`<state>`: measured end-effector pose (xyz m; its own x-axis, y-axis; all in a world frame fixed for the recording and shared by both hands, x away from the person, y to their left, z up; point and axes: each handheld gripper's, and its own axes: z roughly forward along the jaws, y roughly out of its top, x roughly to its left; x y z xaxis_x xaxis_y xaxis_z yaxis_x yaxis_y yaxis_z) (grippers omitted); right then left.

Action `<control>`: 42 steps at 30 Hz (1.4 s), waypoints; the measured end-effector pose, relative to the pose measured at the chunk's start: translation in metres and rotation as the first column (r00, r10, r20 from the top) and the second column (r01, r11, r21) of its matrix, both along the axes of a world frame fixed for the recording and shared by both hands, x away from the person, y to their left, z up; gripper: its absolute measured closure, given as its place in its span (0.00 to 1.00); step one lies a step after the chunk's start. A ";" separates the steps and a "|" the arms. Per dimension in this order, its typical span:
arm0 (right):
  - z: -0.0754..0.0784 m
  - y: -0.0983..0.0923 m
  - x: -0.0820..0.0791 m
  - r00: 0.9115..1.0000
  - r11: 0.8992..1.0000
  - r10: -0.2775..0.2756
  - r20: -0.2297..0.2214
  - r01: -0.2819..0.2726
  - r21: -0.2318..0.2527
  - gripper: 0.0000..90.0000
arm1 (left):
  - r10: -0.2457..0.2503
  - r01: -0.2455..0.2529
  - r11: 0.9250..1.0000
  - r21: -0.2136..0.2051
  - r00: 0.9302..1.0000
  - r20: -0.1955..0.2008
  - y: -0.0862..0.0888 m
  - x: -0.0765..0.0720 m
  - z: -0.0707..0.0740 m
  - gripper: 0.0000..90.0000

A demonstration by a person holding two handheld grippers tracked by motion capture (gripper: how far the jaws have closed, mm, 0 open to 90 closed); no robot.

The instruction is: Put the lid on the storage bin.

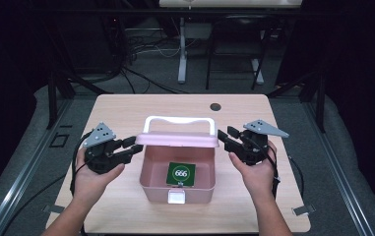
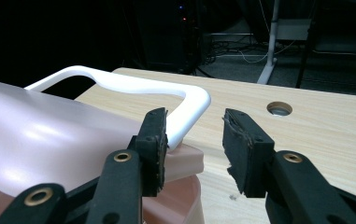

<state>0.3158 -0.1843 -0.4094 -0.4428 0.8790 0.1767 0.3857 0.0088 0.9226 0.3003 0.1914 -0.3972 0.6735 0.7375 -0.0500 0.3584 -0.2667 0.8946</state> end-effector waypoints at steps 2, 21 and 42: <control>0.000 0.000 0.000 1.000 1.000 -0.001 0.002 0.001 0.002 0.66 | -0.003 0.003 1.000 0.001 1.000 0.001 0.001 -0.002 0.001 0.73; 0.000 0.000 -0.001 1.000 1.000 -0.001 0.001 0.001 0.002 0.66 | -0.018 0.018 1.000 -0.002 1.000 0.007 0.004 -0.014 -0.002 0.73; 0.000 0.001 -0.001 1.000 1.000 -0.002 0.002 0.002 -0.003 0.65 | -0.032 0.032 0.999 -0.004 0.999 0.003 0.009 -0.024 -0.006 0.75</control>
